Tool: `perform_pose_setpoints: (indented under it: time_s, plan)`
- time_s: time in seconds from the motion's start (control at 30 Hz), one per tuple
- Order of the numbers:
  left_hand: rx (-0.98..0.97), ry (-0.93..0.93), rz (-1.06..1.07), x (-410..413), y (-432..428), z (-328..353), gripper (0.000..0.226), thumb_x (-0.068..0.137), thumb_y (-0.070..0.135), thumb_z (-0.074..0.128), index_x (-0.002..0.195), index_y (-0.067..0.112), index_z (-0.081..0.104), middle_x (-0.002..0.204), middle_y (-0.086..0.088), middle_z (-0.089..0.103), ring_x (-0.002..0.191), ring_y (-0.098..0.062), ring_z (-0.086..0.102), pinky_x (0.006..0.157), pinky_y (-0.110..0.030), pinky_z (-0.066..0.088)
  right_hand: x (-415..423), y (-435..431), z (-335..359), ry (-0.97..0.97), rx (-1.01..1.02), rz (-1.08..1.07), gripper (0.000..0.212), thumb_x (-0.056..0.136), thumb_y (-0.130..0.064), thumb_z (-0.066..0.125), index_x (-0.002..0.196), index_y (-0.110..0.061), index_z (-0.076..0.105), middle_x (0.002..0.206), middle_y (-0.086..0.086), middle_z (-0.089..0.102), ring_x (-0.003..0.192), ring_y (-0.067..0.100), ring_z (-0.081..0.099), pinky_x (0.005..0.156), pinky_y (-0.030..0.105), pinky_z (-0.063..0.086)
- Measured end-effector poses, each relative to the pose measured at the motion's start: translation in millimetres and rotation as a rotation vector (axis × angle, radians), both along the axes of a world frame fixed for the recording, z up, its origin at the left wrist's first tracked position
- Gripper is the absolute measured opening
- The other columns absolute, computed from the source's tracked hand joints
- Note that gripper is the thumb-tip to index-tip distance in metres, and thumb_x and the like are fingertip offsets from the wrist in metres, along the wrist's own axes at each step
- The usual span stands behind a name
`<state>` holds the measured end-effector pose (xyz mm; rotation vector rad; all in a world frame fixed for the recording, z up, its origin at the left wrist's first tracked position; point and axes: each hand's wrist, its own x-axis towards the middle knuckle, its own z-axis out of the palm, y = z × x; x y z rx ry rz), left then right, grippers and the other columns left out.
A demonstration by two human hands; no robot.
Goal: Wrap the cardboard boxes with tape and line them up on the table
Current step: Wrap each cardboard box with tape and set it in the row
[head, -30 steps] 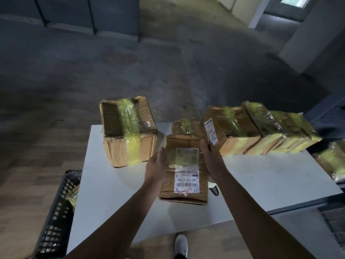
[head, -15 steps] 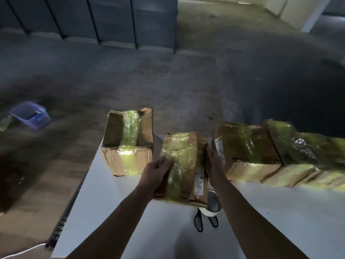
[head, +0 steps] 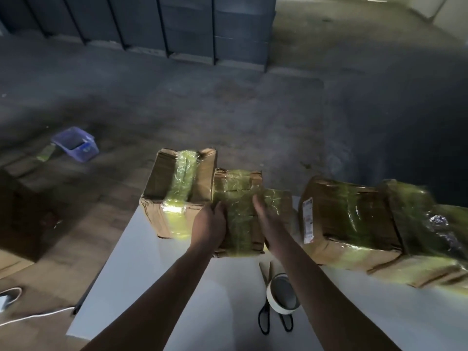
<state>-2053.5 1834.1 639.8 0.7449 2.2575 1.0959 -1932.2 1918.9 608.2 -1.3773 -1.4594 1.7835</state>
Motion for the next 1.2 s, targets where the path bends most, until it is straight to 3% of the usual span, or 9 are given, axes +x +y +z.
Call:
perform_pose_setpoints:
  time_s: [0.2,0.47,0.6,0.67,0.77,0.83,0.9,1.07,1.2]
  plan:
    - [0.026,-0.024,-0.173,-10.5,11.7,-12.0,0.06,0.087,0.03,0.068,0.136,0.009,0.039,0.1,0.003,0.057,0.083,-0.014,0.057,0.058,-0.012,0.04,-10.6,11.3,-7.3,-0.176,0.177,0.004,0.052,0.091,-0.057,0.053,0.123,-0.017,0.06,0.104,-0.006,0.066,0.095,0.013,0.06,0.071,0.026,0.042]
    - [0.048,0.126,-0.287,-4.8,1.0,-20.9,0.036,0.093,0.028,0.061,0.121,0.007,0.05,0.098,-0.006,0.066,0.083,-0.021,0.065,0.068,-0.031,0.056,-25.4,18.4,-30.4,-0.391,0.162,-0.078,0.066,0.095,-0.054,0.047,0.142,-0.008,0.041,0.136,0.012,0.053,0.126,0.032,0.05,0.102,0.041,0.04]
    - [0.079,0.114,-0.424,-4.7,-3.5,-27.8,0.011,0.095,0.014,0.059,0.099,0.013,0.048,0.091,-0.015,0.064,0.079,-0.033,0.065,0.06,-0.038,0.057,-28.1,21.5,-44.3,-0.49,0.186,-0.069,0.062,0.092,-0.056,0.052,0.133,-0.009,0.049,0.11,0.006,0.066,0.099,0.021,0.064,0.09,0.035,0.05]
    - [0.053,0.062,-0.451,-12.0,-5.3,-34.5,0.035,0.089,0.017,0.067,0.115,0.007,0.046,0.105,-0.017,0.06,0.093,-0.034,0.063,0.07,-0.043,0.056,-31.0,22.9,-44.8,-0.592,0.229,-0.025,0.064,0.09,-0.056,0.054,0.132,-0.008,0.051,0.095,0.001,0.067,0.075,0.009,0.062,0.069,0.021,0.048]
    - [-0.071,0.083,-0.542,-18.9,-5.8,-45.1,0.097,0.079,0.037,0.077,0.152,0.015,0.017,0.138,-0.012,0.044,0.123,-0.029,0.05,0.094,-0.046,0.051,-35.2,28.8,-39.9,-0.649,0.319,0.036,0.077,0.088,-0.053,0.06,0.146,-0.01,0.033,0.122,0.01,0.062,0.096,0.024,0.063,0.078,0.031,0.05]
    - [-0.187,0.147,-0.618,-18.5,-1.3,-47.1,0.114,0.073,0.054,0.077,0.155,0.021,0.004,0.149,-0.014,0.029,0.133,-0.032,0.04,0.103,-0.045,0.045,-36.8,33.8,-35.8,-0.652,0.454,0.109,0.079,0.092,-0.039,0.062,0.153,-0.026,0.014,0.129,0.014,0.054,0.084,0.022,0.062,0.061,0.027,0.048]
    - [-0.282,0.206,-0.687,-18.0,3.0,-52.6,0.121,0.068,0.063,0.076,0.155,0.025,0.0,0.154,-0.016,0.015,0.138,-0.037,0.034,0.106,-0.044,0.041,-38.9,38.0,-34.0,-0.748,0.568,0.254,0.071,0.095,-0.028,0.058,0.152,-0.038,0.016,0.138,0.019,0.043,0.084,0.021,0.059,0.061,0.019,0.041]
    - [-0.357,0.252,-0.76,-20.3,5.5,-64.9,0.115,0.077,0.059,0.07,0.154,0.021,-0.006,0.156,-0.024,-0.001,0.14,-0.047,0.025,0.111,-0.049,0.036,-42.5,35.8,-38.1,-1.009,0.704,0.447,0.054,0.102,-0.032,0.042,0.151,-0.037,0.022,0.152,0.026,0.018,0.115,0.035,0.056,0.083,0.033,0.047]
    - [-0.377,0.245,-0.767,-20.5,6.8,-69.0,0.113,0.079,0.059,0.068,0.154,0.023,-0.009,0.156,-0.025,-0.005,0.14,-0.05,0.022,0.11,-0.051,0.036,-39.1,36.2,-41.9,-1.018,0.734,0.509,0.058,0.102,-0.022,0.042,0.153,-0.035,0.018,0.152,0.031,0.01,0.109,0.038,0.059,0.083,0.035,0.049]
